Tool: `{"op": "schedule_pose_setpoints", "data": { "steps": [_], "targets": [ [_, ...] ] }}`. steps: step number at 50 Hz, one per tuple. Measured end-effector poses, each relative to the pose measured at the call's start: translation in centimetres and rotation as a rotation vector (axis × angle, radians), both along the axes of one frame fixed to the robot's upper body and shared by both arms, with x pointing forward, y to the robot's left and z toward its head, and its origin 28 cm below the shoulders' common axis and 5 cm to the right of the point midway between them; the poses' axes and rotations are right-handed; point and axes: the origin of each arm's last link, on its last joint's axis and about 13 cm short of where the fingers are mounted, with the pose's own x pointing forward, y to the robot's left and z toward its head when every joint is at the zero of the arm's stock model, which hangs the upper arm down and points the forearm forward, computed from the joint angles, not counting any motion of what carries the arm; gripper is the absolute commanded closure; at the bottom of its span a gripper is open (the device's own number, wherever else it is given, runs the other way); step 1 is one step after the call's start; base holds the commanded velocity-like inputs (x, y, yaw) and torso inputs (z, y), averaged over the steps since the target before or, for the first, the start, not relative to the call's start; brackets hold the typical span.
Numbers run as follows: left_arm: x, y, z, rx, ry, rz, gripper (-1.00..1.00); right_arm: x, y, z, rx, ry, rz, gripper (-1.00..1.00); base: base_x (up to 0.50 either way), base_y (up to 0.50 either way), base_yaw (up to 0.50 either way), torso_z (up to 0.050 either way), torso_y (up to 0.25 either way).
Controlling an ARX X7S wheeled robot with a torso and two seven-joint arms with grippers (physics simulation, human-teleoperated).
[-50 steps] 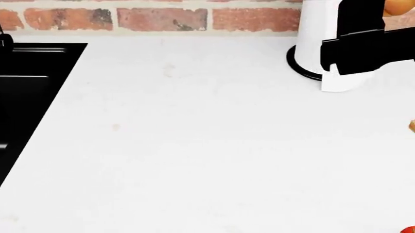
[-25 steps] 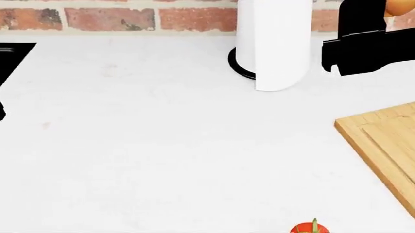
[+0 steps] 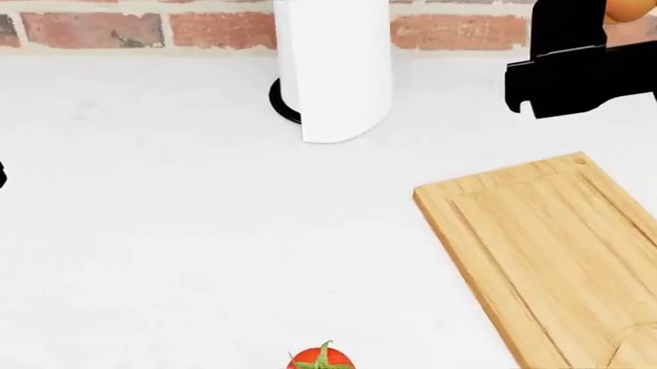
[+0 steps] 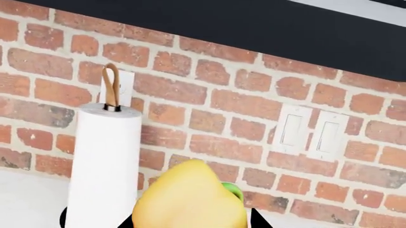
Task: Place the avocado, onion, tomato and bell pepper on the cutting board.
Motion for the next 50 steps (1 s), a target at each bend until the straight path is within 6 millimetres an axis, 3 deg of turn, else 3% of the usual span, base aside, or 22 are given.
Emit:
{"op": "schedule_pose_setpoints", "data": {
  "steps": [38,50],
  "targets": [
    [-0.04,-0.01,0.0,0.01,-0.009,0.002,1.0,0.06,0.12,-0.07,0.006,0.005,0.017,1.0,0.0,-0.38,0.0,0.0,0.0],
    [-0.09,-0.03,0.05,0.012,-0.011,0.0,1.0,0.08,0.13,-0.04,0.02,0.003,0.032,1.0,0.0,-0.11,0.0,0.0,0.001]
  ]
}}
